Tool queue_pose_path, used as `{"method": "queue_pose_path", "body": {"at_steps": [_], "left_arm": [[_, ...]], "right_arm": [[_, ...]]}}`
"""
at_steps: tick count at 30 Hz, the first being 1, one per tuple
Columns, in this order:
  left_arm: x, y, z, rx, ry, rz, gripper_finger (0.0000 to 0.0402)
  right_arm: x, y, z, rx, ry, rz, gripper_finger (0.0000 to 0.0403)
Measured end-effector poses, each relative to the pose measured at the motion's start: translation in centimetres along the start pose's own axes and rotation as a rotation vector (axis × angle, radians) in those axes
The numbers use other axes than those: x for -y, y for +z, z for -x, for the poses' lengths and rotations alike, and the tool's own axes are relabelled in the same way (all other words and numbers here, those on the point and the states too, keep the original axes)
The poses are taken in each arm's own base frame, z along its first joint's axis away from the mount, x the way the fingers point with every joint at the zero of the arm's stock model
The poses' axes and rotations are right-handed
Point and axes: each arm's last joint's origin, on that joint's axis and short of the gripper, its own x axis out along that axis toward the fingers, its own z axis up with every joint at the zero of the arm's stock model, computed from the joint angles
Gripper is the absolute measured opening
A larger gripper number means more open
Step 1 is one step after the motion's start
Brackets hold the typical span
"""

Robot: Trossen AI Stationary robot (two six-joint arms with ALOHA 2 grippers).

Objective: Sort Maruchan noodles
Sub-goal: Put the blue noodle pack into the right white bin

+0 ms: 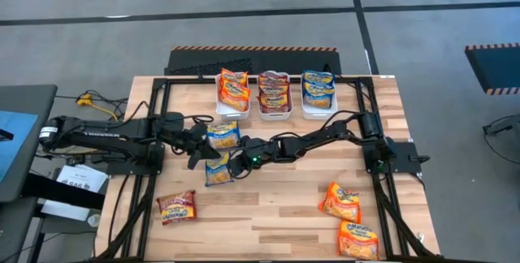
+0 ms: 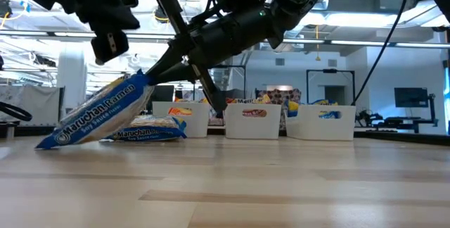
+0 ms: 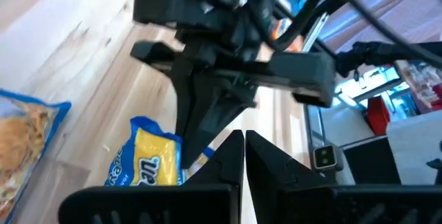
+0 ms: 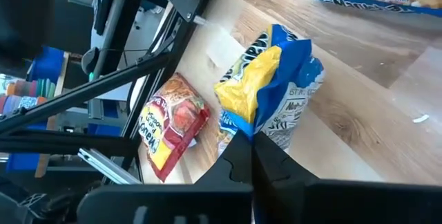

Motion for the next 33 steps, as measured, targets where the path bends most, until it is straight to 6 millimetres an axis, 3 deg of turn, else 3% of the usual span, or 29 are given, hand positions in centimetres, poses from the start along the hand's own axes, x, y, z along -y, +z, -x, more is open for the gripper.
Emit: {"method": "queue_pose_path", "body": {"at_steps": [6,11,23,33], "left_arm": [[0.8,0.3,1.5,0.064,-0.046,-0.022,0.0000],[1.4,0.6,2.9,0.125,-0.077,-0.085,0.0000],[1.2,1.5,4.3,0.401,0.220,-0.264,0.0000],[1.5,2.8,5.0,0.613,0.405,-0.352,0.0000]], "right_arm": [[-0.7,0.3,0.7,-0.002,-0.004,0.010,0.0003],[-2.6,1.2,3.3,0.013,-0.057,0.075,0.0003],[-6.6,5.3,14.4,0.106,-0.279,0.286,0.0003],[-5.0,9.6,25.1,0.101,-0.550,0.428,0.0002]]}}
